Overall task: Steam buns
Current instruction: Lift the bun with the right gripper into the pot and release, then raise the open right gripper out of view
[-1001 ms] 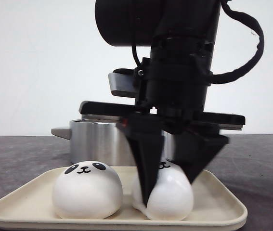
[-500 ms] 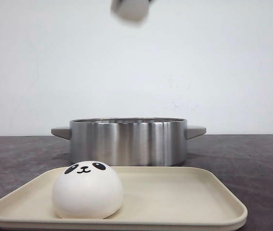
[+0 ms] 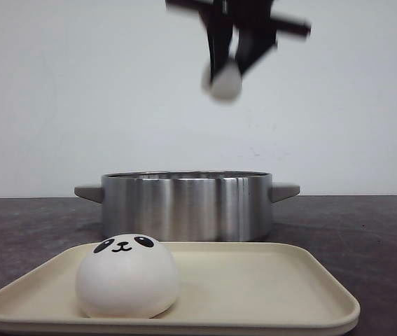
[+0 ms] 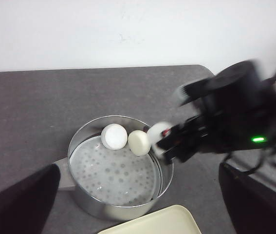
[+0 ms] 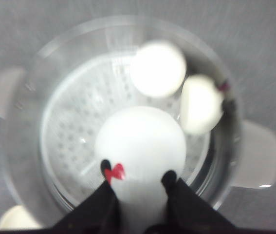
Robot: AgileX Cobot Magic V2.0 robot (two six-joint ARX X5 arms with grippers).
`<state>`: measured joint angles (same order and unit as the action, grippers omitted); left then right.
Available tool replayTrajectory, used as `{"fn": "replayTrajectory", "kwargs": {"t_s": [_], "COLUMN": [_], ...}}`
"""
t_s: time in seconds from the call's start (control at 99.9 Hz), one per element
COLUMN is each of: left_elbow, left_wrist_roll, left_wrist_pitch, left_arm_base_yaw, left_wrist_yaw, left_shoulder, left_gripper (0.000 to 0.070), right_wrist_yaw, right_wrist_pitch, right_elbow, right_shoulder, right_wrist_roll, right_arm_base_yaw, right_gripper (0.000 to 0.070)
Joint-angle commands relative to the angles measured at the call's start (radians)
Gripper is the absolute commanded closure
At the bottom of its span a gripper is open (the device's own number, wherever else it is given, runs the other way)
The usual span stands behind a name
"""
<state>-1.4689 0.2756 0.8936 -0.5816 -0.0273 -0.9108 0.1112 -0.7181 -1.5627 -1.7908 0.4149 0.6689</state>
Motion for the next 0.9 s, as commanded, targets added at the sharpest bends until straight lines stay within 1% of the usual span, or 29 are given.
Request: {"fn": "replayTrajectory", "kwargs": {"t_s": [0.0, 0.09, 0.17, 0.2, 0.22, 0.25, 0.27, 0.34, 0.37, 0.4, 0.42, 0.44, 0.681, 0.731, 0.761, 0.811, 0.821, 0.831, 0.841, 0.851, 0.891], "left_elbow": [-0.016, -0.016, -0.016, -0.016, -0.016, -0.016, -0.016, -0.016, -0.016, -0.016, -0.016, -0.016, -0.016, -0.013, -0.010, 0.000, 0.003, 0.007, 0.011, 0.013, 0.032], "left_wrist_roll": [-0.014, -0.013, -0.013, -0.013, -0.013, -0.013, -0.013, -0.013, -0.013, -0.013, -0.013, -0.013, -0.013, -0.013, -0.013, -0.013, -0.013, -0.013, -0.011, -0.011, -0.003], "left_wrist_pitch": [-0.003, 0.011, 0.026, 0.031, 0.033, 0.035, 0.035, 0.035, 0.035, 0.035, 0.035, 0.035, 0.047, 0.059, 0.066, 0.080, 0.080, 0.081, 0.081, 0.081, 0.080], "left_arm_base_yaw": [-0.009, -0.009, -0.009, -0.009, -0.009, -0.009, -0.009, -0.009, -0.009, -0.009, -0.009, -0.009, -0.009, -0.009, -0.009, -0.009, -0.009, -0.009, -0.009, -0.009, -0.009], "left_wrist_yaw": [-0.003, -0.003, -0.003, -0.003, -0.003, -0.003, -0.003, -0.003, -0.003, -0.003, -0.003, -0.003, -0.003, -0.003, -0.003, -0.003, -0.003, -0.003, -0.002, -0.002, -0.002], "left_shoulder": [-0.006, -0.006, -0.006, -0.006, -0.006, -0.006, -0.006, -0.006, -0.006, -0.006, -0.006, -0.006, -0.006, -0.008, -0.011, -0.013, -0.014, -0.015, -0.016, -0.017, -0.017], "left_gripper": [0.0063, 0.0063, 0.0063, 0.0063, 0.0063, 0.0063, 0.0063, 0.0063, 0.0063, 0.0063, 0.0063, 0.0063, 0.0063, 0.0063, 0.0063, 0.0063, 0.0063, 0.0063, 0.0063, 0.0063, 0.0063], "right_wrist_yaw": [-0.029, -0.059, -0.060, -0.059, -0.060, -0.058, -0.058, -0.059, -0.059, -0.059, -0.058, -0.058, -0.058, -0.057, -0.053, -0.051, -0.051, -0.051, -0.051, -0.051, -0.051], "right_wrist_pitch": [0.002, -0.010, -0.023, -0.026, -0.028, -0.028, -0.027, -0.021, -0.021, -0.024, -0.028, -0.033, -0.077, -0.100, -0.114, -0.129, -0.132, -0.134, -0.137, -0.139, -0.143], "right_elbow": [-0.012, -0.012, -0.012, -0.012, -0.012, -0.012, -0.012, -0.012, -0.012, -0.013, -0.013, -0.013, -0.042, -0.068, -0.087, -0.117, -0.125, -0.128, -0.135, -0.138, -0.154], "right_shoulder": [-0.060, -0.114, -0.140, -0.145, -0.146, -0.146, -0.146, -0.146, -0.146, -0.146, -0.146, -0.146, -0.128, -0.111, -0.098, -0.068, -0.056, -0.052, -0.040, -0.035, 0.000], "right_wrist_roll": [-0.017, -0.023, -0.023, -0.023, -0.023, -0.023, -0.023, -0.023, -0.022, -0.022, -0.022, -0.022, -0.027, -0.027, -0.027, -0.027, -0.028, -0.027, -0.028, -0.029, -0.031], "right_arm_base_yaw": [0.003, 0.002, 0.002, 0.002, 0.002, 0.002, 0.002, 0.003, 0.003, 0.003, 0.003, 0.003, 0.000, 0.000, 0.002, 0.006, 0.008, 0.009, 0.011, 0.012, 0.020], "right_gripper": [0.0694, 0.0694, 0.0691, 0.0677, 0.0653, 0.0584, 0.0521, 0.0243, 0.0137, 0.0067, 0.0041, 0.0030, 0.0033, 0.0057, 0.0104, 0.0226, 0.0276, 0.0294, 0.0347, 0.0368, 0.0526]}}
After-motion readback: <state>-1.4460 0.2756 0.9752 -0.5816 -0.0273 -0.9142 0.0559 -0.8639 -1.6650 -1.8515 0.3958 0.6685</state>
